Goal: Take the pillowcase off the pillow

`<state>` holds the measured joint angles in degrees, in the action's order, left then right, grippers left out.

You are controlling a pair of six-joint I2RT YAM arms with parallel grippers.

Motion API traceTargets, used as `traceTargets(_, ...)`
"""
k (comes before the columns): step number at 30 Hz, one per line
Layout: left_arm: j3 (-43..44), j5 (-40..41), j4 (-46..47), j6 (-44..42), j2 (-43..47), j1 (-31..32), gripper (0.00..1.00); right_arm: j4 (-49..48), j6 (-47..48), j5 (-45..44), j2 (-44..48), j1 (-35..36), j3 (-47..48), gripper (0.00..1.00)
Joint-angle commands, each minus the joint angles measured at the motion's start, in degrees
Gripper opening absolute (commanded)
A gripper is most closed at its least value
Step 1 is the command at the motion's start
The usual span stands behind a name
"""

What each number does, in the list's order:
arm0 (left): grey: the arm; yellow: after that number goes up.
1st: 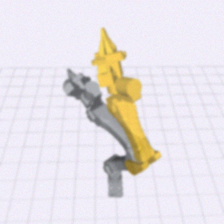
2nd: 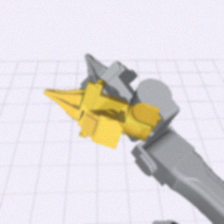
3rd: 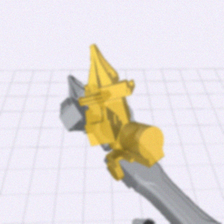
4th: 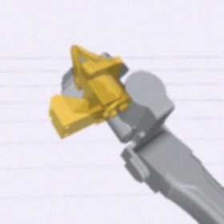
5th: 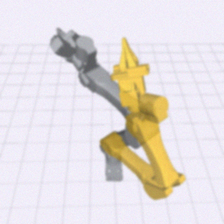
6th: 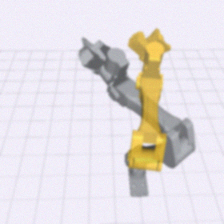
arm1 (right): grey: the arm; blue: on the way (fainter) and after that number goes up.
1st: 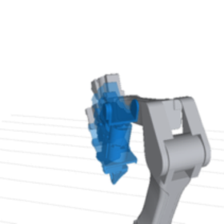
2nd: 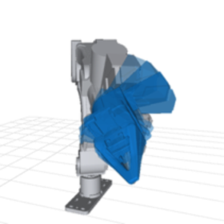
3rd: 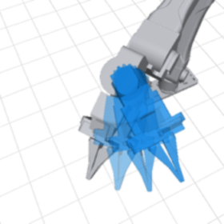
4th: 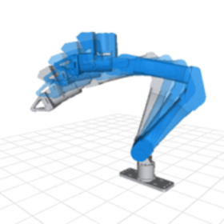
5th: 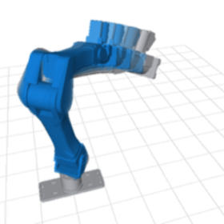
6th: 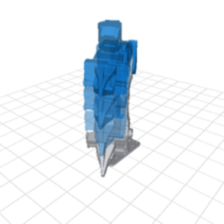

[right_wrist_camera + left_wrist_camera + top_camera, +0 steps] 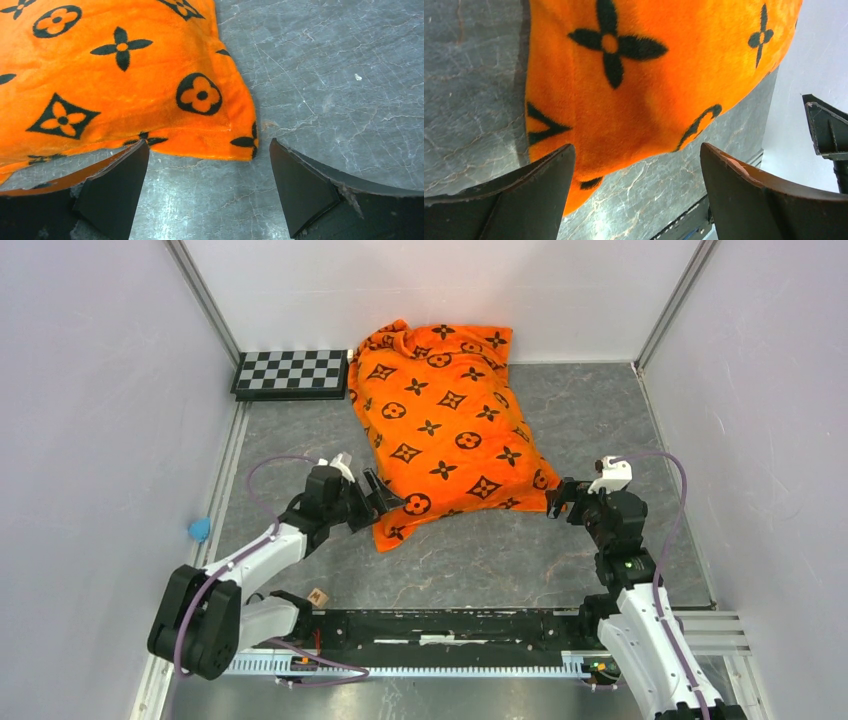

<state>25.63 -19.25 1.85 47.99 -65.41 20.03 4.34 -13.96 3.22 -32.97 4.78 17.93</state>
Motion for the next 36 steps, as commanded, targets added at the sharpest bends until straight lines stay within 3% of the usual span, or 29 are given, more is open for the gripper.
traceTargets(1, 3.76, 2.86, 4.36, 1.93, -2.29, 1.61, 1.00, -2.52, -0.81, 1.78, 0.67, 0.01, -0.11, 0.97)
traceTargets(8, 5.51, 5.32, 7.49, 3.16, -7.73, 2.34, 0.99, -3.01, -0.97, 3.10, -0.12, 0.06, -0.09, 0.98)
traceTargets(14, 8.17, 4.36, 11.22, 4.34, -17.82, 2.62, 0.99, -2.54, -1.97, 3.78, -0.53, 0.05, 0.19, 0.97)
traceTargets(16, 7.95, 1.29, 14.51, 4.48, -20.56, 2.63, 0.84, -2.24, -2.48, 4.68, -0.60, 0.04, 0.46, 0.98)
traceTargets(20, 6.94, -5.32, 19.20, 3.35, -20.44, 2.76, 0.22, -1.42, -2.94, 6.30, -1.04, 0.06, 0.86, 0.97)
traceTargets(22, 6.99, -6.24, 17.45, 2.32, -18.15, 3.38, 0.11, -1.32, -3.14, 8.93, -1.65, -0.02, 1.26, 0.97)
traceTargets(26, 6.27, -3.54, 15.54, 2.58, -9.92, 8.23, 0.09, -5.97, -5.16, 25.00, -5.12, 0.17, 1.23, 0.97)
traceTargets(32, 10.44, 2.91, 5.16, -1.26, 1.00, 11.78, 0.09, -4.58, -3.07, 25.67, -8.80, 2.77, 3.05, 0.97)
traceTargets(36, 12.47, 1.48, 2.13, -1.19, 2.30, 11.79, 0.08, -4.60, 0.21, 23.64, -9.21, 10.01, 6.30, 0.97)
